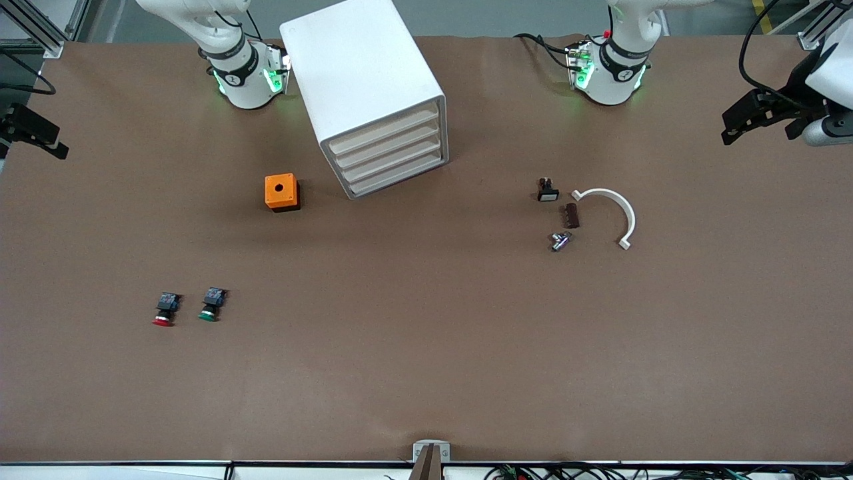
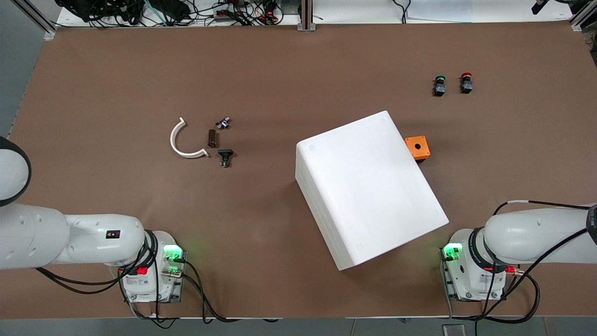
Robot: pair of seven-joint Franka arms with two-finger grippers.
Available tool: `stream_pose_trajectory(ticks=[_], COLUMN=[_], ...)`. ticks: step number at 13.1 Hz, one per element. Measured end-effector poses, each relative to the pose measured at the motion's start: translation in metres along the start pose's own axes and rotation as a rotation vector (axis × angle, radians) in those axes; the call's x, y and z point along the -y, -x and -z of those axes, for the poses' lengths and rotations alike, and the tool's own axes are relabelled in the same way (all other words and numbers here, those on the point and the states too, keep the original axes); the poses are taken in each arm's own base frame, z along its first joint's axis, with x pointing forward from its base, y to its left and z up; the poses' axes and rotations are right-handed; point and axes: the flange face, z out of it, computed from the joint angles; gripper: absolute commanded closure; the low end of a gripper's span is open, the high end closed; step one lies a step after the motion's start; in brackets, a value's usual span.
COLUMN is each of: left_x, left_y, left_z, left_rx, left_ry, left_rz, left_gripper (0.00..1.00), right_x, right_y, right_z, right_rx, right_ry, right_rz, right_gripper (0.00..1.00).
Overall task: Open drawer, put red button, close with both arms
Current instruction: 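Move the left gripper toward the cabinet while the right gripper reaches the buttons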
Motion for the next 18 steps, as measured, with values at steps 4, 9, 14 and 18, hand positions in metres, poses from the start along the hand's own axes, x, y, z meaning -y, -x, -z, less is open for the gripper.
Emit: stream_pose_trajectory(ticks=[4, 9, 14, 18], left_x=[0.000, -0.008, -0.066, -0.138], left_y=[-0.001, -0.032, -0.068, -0.072], left_z=[0.000, -0.053, -0.125, -0.190], left_rx=[0.001, 0.098, 0.160, 0.248], left_ry=[-0.002, -0.010, -0.027, -0.088], left_rz=[0.000, -0.007, 0.145, 0.338], left_gripper=[0.00, 0.00, 0.00, 0.00], right_x=[0.000, -0.005, -0.004, -0.006], right_y=[0.000, 0.000, -0.019, -0.051], right_z=[0.000, 0.000, -0.021, -0.068], right_rx=[0.000, -0.004, 0.027, 0.075], right_ry=[0.000, 0.000, 0.004, 0.013], right_rz=[0.000, -0.008, -0.008, -0.010], right_gripper=[0.00, 0.00, 0.00, 0.00])
